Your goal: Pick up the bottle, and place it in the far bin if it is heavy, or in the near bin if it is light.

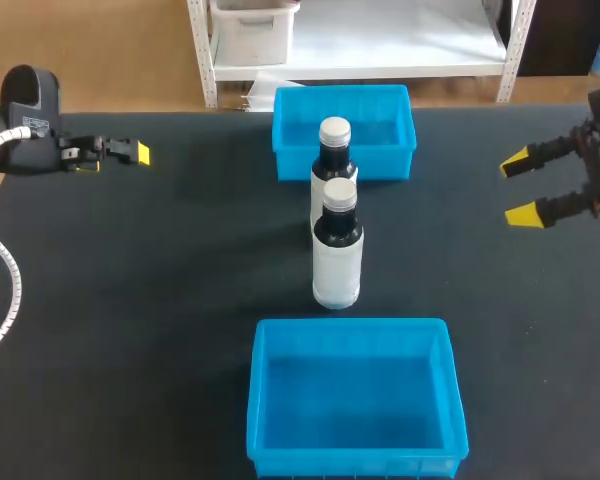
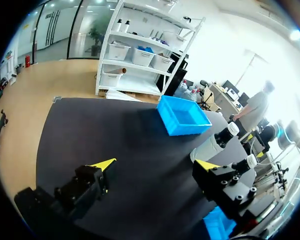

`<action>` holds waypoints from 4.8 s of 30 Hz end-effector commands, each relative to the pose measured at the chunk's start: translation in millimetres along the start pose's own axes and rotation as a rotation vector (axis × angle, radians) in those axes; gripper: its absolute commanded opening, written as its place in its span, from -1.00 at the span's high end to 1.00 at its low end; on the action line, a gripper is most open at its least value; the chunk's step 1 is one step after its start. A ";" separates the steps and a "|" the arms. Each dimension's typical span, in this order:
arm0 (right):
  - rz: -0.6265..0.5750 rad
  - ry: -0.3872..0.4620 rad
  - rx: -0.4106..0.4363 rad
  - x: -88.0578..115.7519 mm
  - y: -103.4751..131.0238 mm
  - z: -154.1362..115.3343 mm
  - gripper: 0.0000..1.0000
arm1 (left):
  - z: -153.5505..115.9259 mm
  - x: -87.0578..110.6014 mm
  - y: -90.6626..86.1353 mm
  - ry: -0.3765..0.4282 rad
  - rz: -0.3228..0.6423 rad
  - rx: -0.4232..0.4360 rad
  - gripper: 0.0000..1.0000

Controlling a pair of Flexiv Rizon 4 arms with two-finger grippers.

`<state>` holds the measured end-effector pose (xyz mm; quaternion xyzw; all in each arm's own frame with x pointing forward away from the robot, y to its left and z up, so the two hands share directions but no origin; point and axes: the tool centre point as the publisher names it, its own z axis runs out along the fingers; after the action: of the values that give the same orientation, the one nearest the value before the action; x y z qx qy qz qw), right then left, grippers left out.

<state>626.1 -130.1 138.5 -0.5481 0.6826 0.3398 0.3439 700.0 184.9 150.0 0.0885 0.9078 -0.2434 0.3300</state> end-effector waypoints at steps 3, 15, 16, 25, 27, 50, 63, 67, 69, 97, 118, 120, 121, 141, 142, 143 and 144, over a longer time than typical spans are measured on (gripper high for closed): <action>-0.029 0.021 -0.073 -12.9 7.6 26.2 -1.00 | 0.0 0.0 0.0 0.000 0.000 0.000 -1.00; -0.077 -0.010 -0.156 -50.0 28.2 64.9 -1.00 | 0.0 0.0 0.0 0.000 0.000 0.000 -1.00; -0.079 -0.010 -0.160 -52.0 28.6 68.2 -1.00 | 0.0 0.0 0.0 0.000 0.000 0.000 -1.00; -0.067 0.002 -0.178 -59.7 29.3 93.0 -1.00 | 0.0 0.0 0.0 0.000 0.000 0.000 -1.00; -0.053 0.001 -0.180 -60.0 28.6 98.2 -1.00 | 0.0 0.0 0.0 0.000 0.000 0.000 -1.00; -0.056 -0.028 -0.221 -81.2 38.7 144.8 -1.00 | 0.0 0.0 0.0 0.000 0.000 0.000 -1.00; -0.026 -0.007 -0.221 -86.0 42.5 165.9 -1.00 | 0.0 0.0 0.0 0.000 0.000 0.000 -1.00; -0.027 -0.008 -0.218 -88.9 43.9 168.5 -1.00 | 0.0 0.0 0.0 0.000 0.000 0.000 -1.00; -0.029 -0.007 -0.219 -89.8 44.6 170.6 -1.00 | 0.0 0.0 0.0 0.000 0.000 0.000 -1.00; -0.084 -0.058 -0.251 -93.1 41.9 182.9 -0.69 | 0.0 0.0 0.0 0.000 0.000 0.000 -1.00; -0.078 -0.059 -0.274 -89.2 43.0 185.6 0.07 | 0.0 0.0 0.0 0.000 0.000 0.000 -1.00; -0.078 -0.059 -0.277 -89.1 43.8 185.5 0.11 | 0.0 0.0 0.0 0.000 0.000 0.000 -1.00; -0.078 -0.059 -0.277 -89.1 44.0 185.4 0.12 | 0.0 0.0 0.0 0.000 0.000 0.000 -1.00; -0.096 -0.064 -0.195 -109.2 40.0 134.1 1.00 | 0.0 0.0 0.0 0.000 0.000 0.000 -1.00; -0.098 -0.063 -0.189 -111.5 39.2 129.7 1.00 | 0.0 0.0 0.0 0.000 0.000 0.000 -1.00; -0.100 -0.063 -0.182 -114.1 37.9 125.1 1.00 | 0.0 0.0 0.0 0.000 0.000 0.000 -1.00; -0.106 -0.065 -0.174 -116.8 37.2 120.2 1.00 | 0.0 0.0 0.0 0.000 0.000 0.000 -1.00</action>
<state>630.1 47.7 161.6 -0.6014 0.6029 0.4088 0.3282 700.0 184.9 150.0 0.0885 0.9078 -0.2433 0.3299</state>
